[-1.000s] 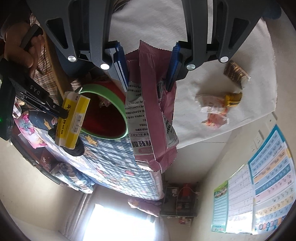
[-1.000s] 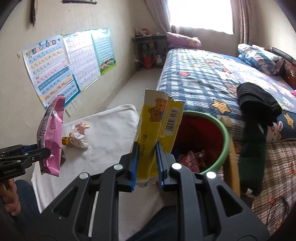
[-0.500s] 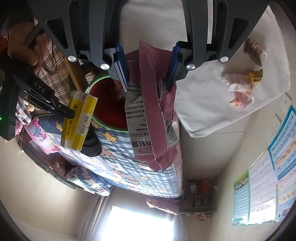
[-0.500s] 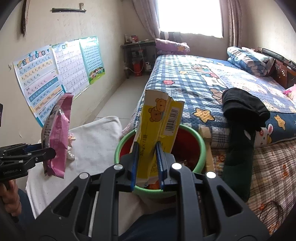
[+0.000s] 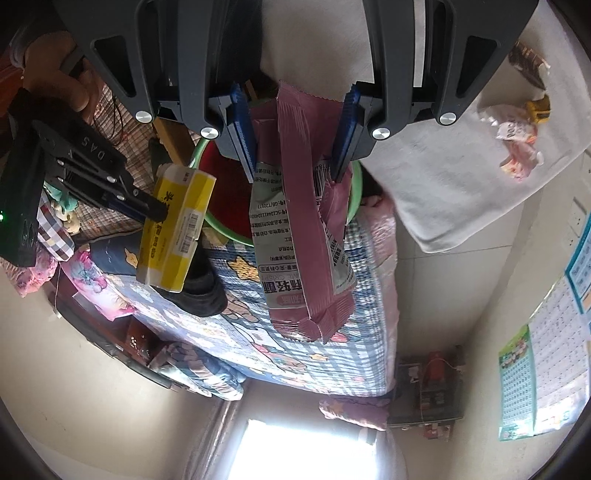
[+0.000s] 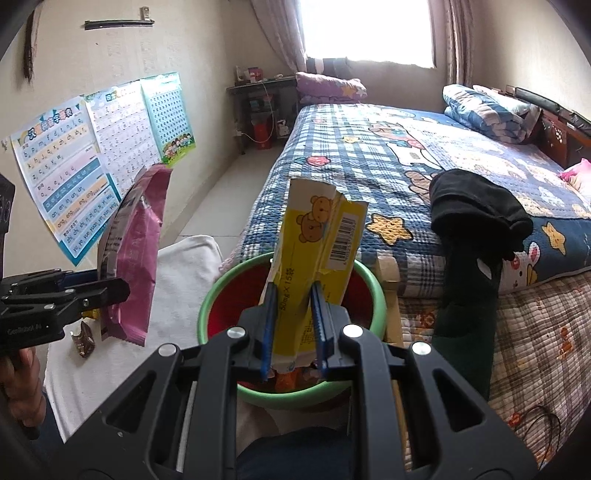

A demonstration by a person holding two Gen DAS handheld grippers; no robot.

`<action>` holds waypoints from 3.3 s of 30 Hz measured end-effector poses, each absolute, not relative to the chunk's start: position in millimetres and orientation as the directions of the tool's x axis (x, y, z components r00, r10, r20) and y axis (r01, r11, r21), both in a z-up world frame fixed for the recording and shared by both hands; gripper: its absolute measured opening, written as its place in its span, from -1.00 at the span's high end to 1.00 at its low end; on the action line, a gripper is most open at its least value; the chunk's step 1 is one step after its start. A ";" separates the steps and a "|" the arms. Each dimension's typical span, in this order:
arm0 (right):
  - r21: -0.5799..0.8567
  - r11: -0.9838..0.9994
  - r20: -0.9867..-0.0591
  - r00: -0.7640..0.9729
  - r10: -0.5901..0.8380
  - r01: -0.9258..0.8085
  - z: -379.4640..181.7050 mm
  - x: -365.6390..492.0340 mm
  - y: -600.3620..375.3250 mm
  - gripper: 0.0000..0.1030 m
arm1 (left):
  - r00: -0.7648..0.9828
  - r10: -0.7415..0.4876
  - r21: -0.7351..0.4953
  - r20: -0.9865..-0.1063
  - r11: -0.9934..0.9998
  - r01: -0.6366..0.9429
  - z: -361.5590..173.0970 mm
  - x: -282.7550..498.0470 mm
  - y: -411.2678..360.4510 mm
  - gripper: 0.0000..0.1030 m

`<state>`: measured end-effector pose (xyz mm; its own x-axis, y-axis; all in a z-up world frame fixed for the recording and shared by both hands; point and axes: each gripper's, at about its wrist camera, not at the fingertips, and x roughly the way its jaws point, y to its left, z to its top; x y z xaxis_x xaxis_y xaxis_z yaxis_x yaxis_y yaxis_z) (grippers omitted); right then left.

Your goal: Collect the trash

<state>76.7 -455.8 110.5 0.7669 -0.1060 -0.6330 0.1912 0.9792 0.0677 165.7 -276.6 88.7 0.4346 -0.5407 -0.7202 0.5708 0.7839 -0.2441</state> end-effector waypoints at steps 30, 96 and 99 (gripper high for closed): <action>0.071 0.981 -0.732 0.677 -0.072 0.181 58.3 126.3 -490.2 0.62 | 0.339 -0.521 -0.276 -0.783 0.780 0.561 37.9 216.0 -333.5 0.19; -0.004 0.965 -0.749 0.640 0.170 -0.261 45.6 147.6 -189.7 -0.90 | 0.557 -0.210 -0.308 -0.804 0.947 -0.088 2.4 128.2 51.2 -0.84; -0.016 0.963 -0.760 0.629 0.164 -0.270 36.0 158.3 -184.1 -0.90 | 0.536 -0.209 -0.315 -0.818 0.942 -0.114 -8.4 137.3 51.9 -0.84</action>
